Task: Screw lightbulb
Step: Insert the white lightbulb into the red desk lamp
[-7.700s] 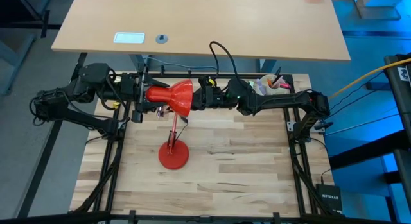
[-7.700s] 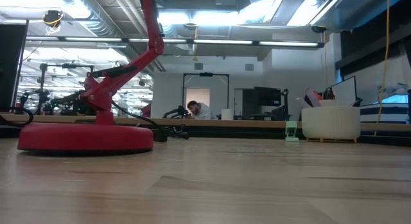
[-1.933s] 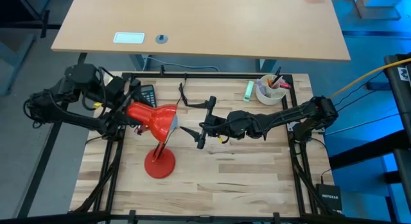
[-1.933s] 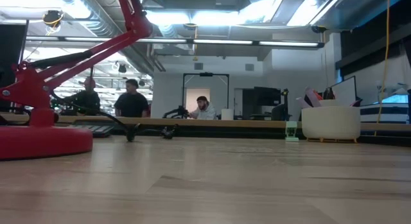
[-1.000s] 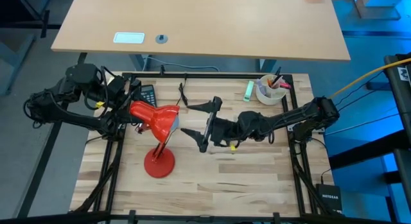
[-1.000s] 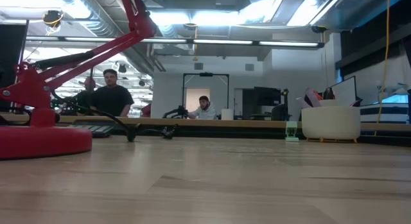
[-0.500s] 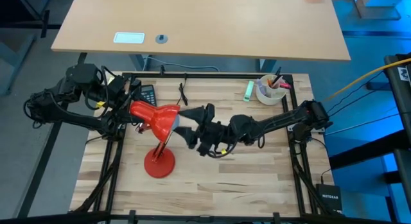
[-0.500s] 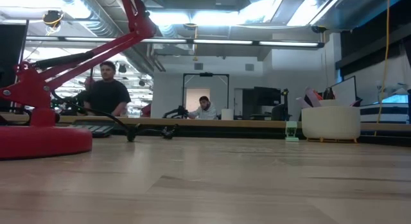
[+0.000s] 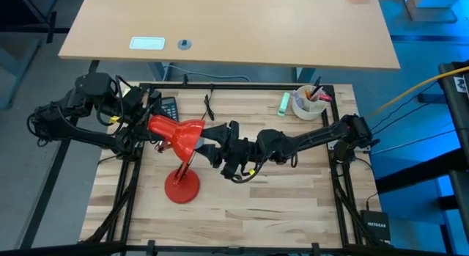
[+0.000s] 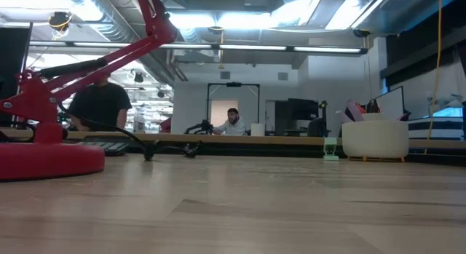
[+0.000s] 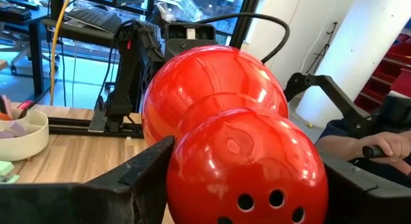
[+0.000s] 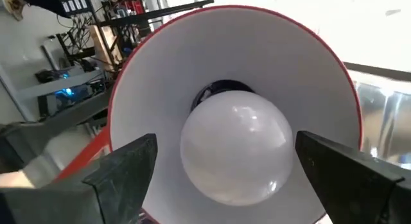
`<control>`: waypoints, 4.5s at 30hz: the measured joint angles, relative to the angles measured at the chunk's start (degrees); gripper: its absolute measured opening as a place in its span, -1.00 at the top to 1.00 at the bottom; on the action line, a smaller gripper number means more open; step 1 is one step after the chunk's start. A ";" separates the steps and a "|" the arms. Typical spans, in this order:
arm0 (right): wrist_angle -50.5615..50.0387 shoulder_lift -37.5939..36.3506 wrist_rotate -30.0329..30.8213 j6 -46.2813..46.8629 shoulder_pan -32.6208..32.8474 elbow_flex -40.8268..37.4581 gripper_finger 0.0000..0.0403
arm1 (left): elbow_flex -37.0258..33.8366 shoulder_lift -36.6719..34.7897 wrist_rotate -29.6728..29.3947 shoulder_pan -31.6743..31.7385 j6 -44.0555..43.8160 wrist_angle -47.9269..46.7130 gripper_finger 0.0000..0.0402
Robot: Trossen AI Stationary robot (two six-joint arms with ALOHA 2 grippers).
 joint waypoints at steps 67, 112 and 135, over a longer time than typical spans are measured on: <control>-3.61 3.45 0.14 132.55 -1.55 6.84 -0.23 | 0.09 1.25 -0.34 -0.01 13.33 -0.32 -0.33; -1.55 3.67 3.38 150.18 -1.40 6.70 -0.24 | -0.02 1.33 -0.49 0.01 11.29 -0.13 -0.33; -3.09 3.71 1.74 147.90 -1.42 6.70 -0.96 | -0.07 1.44 -0.54 0.01 9.56 0.06 -0.33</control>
